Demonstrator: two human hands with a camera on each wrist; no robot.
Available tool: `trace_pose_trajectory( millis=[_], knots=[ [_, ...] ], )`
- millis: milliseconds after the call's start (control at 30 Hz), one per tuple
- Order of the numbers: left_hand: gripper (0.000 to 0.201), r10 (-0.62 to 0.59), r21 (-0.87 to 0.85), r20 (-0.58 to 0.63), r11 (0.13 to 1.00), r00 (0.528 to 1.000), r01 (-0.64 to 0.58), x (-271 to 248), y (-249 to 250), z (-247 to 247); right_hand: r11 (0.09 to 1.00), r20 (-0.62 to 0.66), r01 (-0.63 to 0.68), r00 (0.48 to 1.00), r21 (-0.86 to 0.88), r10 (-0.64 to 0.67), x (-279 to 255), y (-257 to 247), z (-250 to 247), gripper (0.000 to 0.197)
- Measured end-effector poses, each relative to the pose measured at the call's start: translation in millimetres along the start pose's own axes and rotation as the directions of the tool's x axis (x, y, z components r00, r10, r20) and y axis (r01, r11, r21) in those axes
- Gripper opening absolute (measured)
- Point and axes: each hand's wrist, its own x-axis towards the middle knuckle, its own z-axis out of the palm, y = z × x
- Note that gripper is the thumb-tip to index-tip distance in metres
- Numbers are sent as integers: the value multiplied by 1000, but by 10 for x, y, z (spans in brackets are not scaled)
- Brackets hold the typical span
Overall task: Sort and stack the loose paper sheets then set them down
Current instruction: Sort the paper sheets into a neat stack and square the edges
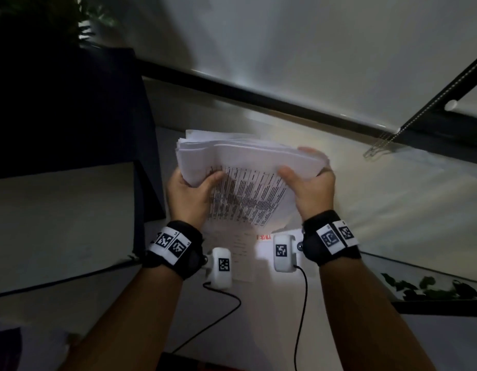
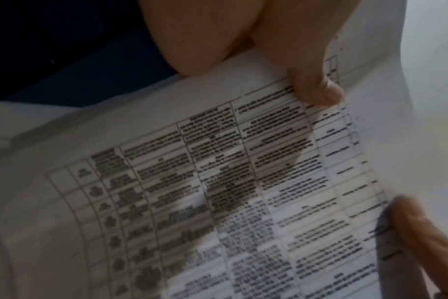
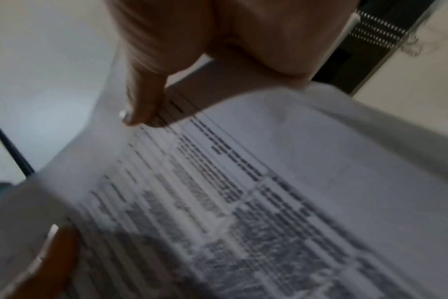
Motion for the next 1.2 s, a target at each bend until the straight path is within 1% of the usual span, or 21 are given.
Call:
trace_pose_trajectory(
  millis=[33, 100, 167, 233, 267, 300, 400, 433, 500, 533, 600, 667, 733, 767, 800, 867, 933, 967, 1033, 1100, 1200],
  knots=[
    [33, 7, -18, -5, 1000, 1000, -7, -8, 15, 28, 1000, 2, -15, 1000, -8, 15, -8, 15, 4, 38],
    [30, 24, -50, -26, 998, 999, -25, -23, 45, 53, 1000, -19, -11, 1000, 6, 11, -15, 23, 8, 29],
    [45, 47, -43, -50, 998, 998, -49, -12, 57, 29, 1000, -2, 1, 1000, 26, -1, -40, 23, -37, 39],
    [70, 68, -16, -48, 997, 996, -69, 5, 45, -31, 999, 12, 7, 1000, 46, -7, -66, 12, -89, 60],
    [78, 74, -10, -46, 997, 996, -74, 4, 45, -52, 997, -8, 15, 1000, 72, -15, -68, -20, -94, 62],
    [82, 82, -8, -42, 997, 996, -83, 1, 51, -54, 994, -39, 32, 999, 105, -28, -43, -55, -84, 54],
    [84, 88, -12, -24, 996, 996, -88, -24, 52, -28, 990, -156, 76, 986, 121, -56, 39, -150, 5, 15],
    [82, 91, -15, -30, 996, 995, -91, -25, 54, -24, 992, -190, 93, 979, 88, -75, 58, -159, 22, 11],
    [78, 87, -2, -35, 996, 996, -88, -5, 36, -23, 992, -247, 124, 962, 20, -115, 72, -116, 27, 17],
    [77, 71, 16, -28, 997, 997, -71, 11, 17, -23, 991, -245, 130, 962, 26, -120, 70, -77, 8, 20],
    [72, 17, 28, -3, 999, 1000, -17, 25, 1, -9, 989, -149, 117, 983, 86, -104, 40, 21, -51, 36],
    [59, -12, -7, -5, 1000, 1000, 12, 15, 14, 18, 997, -60, 33, 998, 67, -29, -11, 71, -88, 58],
    [49, 18, -31, -22, 999, 1000, -18, -1, 43, 39, 1000, -20, -8, 1000, -10, 8, -45, 90, -85, 54],
    [49, 38, -41, -30, 998, 999, -39, -12, 56, 43, 1000, -24, -12, 1000, -19, 12, -41, 110, -88, 52],
    [53, 50, -50, -42, 997, 998, -52, -21, 58, 34, 1000, -28, -17, 999, -1, 17, -22, 130, -102, 53],
    [68, 65, -40, -46, 997, 997, -67, -20, 30, 17, 999, -9, -19, 1000, 49, 20, 22, 180, -164, 65],
    [86, 61, 26, 7, 998, 998, -61, -44, -8, 13, 998, 56, -38, 998, 44, 35, 52, 277, -226, 71],
    [90, 55, 45, 36, 997, 998, -56, -59, -31, 17, 998, 90, -45, 995, 38, 42, 63, 306, -235, 68],
    [91, 23, 29, 46, 999, 999, -24, -75, -76, 15, 996, 120, -81, 990, 40, 75, 59, 323, -243, 60],
    [90, 4, -2, 43, 1000, 999, -4, -56, -89, -5, 991, 93, -106, 991, 84, 98, 89, 340, -269, 62],
    [89, 20, 24, 109, 999, 994, -22, -23, -107, -7, 988, 95, -135, 987, 73, 128, 72, 391, -209, 56]
  ],
)
